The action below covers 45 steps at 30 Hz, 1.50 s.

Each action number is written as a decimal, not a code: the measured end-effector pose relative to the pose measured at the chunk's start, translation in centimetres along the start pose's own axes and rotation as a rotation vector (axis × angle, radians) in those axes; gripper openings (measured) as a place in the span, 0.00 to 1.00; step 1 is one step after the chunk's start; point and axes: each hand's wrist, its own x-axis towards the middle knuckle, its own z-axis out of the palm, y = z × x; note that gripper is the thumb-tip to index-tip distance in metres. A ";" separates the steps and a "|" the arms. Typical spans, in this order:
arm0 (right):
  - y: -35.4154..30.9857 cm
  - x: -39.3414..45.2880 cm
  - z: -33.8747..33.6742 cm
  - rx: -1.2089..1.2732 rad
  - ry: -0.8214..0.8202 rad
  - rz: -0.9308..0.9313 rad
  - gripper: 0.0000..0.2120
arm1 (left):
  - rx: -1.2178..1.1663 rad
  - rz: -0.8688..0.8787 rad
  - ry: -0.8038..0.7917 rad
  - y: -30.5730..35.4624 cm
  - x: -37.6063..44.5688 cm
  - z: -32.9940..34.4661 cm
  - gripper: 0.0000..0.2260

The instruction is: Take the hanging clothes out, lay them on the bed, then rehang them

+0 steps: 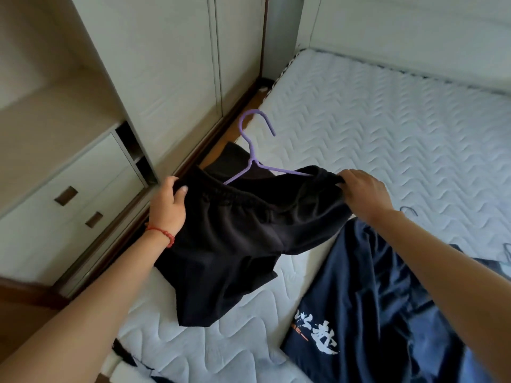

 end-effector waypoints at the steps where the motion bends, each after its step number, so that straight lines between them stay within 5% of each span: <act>1: -0.3 -0.6 -1.6 0.055 0.044 -0.007 0.10 | -0.010 0.011 0.029 1.1 -0.9 -1.5 0.15; 13: -5.4 -10.3 -24.1 0.390 0.431 -0.117 0.15 | -0.123 0.257 0.229 13.0 -14.6 -19.9 0.10; 20: -10.2 -11.8 -36.2 0.560 0.539 -0.147 0.07 | -0.046 0.428 0.425 19.5 -20.3 -32.2 0.07; 29: -14.4 -12.6 -46.6 0.664 0.682 -0.212 0.06 | -0.026 0.570 0.408 25.8 -23.7 -42.5 0.08; 39: -19.3 -14.7 -50.2 0.585 0.509 -0.193 0.08 | 0.155 0.622 0.711 24.8 -23.2 -46.7 0.11; 45: -24.2 -16.3 -51.1 0.774 0.441 -0.189 0.09 | 0.143 0.712 0.776 22.4 -21.9 -50.5 0.12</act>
